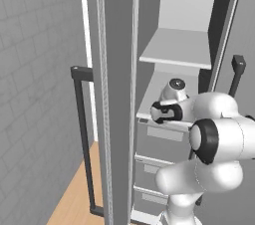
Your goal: Take the meat container that has the fish and place it on the second highest rack of the freezer. Then take the vegetable container that has the mushroom and sweet potato and place it on the highest rack of the freezer.
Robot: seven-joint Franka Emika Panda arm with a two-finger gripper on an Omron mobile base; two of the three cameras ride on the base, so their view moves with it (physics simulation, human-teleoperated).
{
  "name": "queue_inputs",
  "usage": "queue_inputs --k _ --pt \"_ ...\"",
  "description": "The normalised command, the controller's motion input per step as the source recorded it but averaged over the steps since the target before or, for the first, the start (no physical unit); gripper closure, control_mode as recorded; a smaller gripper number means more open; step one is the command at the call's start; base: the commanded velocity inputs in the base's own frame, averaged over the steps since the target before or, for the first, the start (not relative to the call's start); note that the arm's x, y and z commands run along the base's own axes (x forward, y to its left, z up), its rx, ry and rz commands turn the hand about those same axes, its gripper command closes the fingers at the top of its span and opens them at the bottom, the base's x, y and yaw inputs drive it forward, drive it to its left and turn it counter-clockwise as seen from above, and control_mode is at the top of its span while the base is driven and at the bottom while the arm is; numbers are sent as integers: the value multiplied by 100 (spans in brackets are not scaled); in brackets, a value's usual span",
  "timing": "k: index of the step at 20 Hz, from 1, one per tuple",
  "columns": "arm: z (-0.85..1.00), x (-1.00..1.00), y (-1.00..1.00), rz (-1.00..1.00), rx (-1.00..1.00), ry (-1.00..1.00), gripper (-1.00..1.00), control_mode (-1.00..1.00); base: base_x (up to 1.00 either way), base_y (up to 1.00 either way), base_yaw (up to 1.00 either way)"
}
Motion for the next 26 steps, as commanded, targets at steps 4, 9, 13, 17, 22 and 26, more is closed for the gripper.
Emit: queue_inputs --k 4,9,13,17,22,26 --pt "-9 44 0 0 0 2 100 -100 0 0 0" --pt "-9 58 -16 1 4 1 100 -100 0 0 0" --pt "-20 38 -21 1 6 5 100 -100 0 0 0" --pt "-44 8 -14 0 7 1 100 -100 0 0 0" --pt "-43 2 0 0 2 0 -100 -100 0 0 0" --pt "-28 0 0 0 0 0 -100 -100 0 0 0"
